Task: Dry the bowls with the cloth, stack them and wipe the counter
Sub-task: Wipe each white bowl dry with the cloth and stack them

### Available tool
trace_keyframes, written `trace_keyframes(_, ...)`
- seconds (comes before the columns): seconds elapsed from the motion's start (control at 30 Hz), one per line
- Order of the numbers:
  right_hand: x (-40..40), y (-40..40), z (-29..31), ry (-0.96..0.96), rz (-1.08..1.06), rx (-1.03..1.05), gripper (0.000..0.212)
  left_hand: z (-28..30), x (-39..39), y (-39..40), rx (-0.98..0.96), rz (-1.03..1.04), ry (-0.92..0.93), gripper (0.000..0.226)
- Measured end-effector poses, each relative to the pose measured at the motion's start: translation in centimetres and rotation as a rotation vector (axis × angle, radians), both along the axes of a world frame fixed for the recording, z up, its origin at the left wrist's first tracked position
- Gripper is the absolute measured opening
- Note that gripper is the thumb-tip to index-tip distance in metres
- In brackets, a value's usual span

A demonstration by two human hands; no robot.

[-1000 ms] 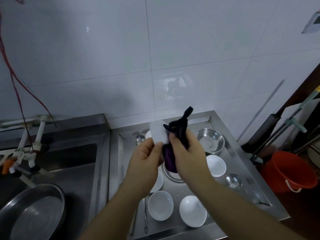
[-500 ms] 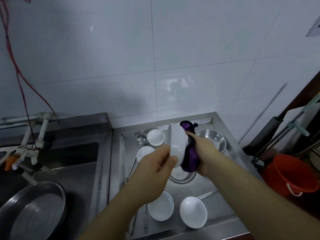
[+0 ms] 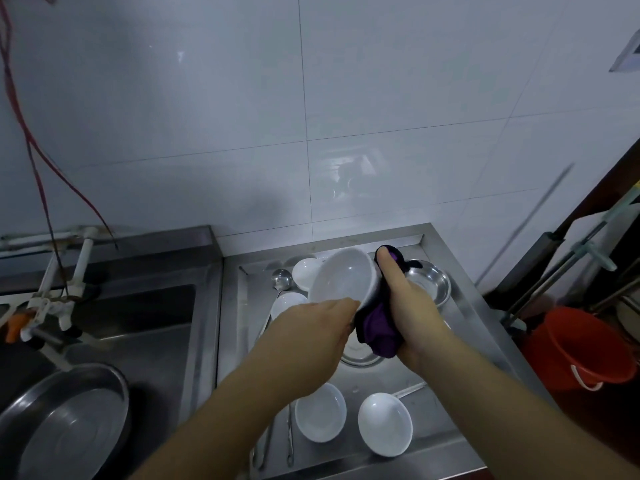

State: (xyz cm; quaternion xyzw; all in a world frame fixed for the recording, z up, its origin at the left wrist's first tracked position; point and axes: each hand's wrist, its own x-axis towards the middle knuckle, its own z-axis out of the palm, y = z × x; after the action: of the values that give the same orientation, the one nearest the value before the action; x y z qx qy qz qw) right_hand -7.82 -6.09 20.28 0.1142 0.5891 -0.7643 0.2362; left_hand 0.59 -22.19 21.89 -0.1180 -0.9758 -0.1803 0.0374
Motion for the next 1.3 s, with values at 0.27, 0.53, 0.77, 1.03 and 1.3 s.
trace_keyframes(0.27, -0.5, 1.8, -1.1, -0.072, 0.065, -0.105, 0.066, -2.3, -0.6, 0.8, 0.045, -0.022, 0.113, 0.028)
trace_keyframes(0.53, -0.4, 3.7, -3.4, -0.119, 0.06, -0.264, 0.076, -4.1, -1.4, 2.2, 1.167, 0.546, -0.244, 0.028)
trace_keyframes(0.77, -1.6, 7.6, -6.0, -0.117, 0.013, -0.123, 0.056, -6.7, -3.6, 4.4, 1.427, 0.675, -0.417, 0.034)
trace_keyframes(1.03, -4.8, 13.4, -9.6, -0.11, -0.158, 0.12, 0.04, -10.1, -7.5, 9.7, 1.373, 0.688, -0.509, 0.04)
trace_keyframes(1.3, -10.0, 20.1, -14.3, -0.188, -0.095, 0.25, 0.022, -14.3, -12.2, 15.2, 1.328, 0.78, -0.642, 0.04)
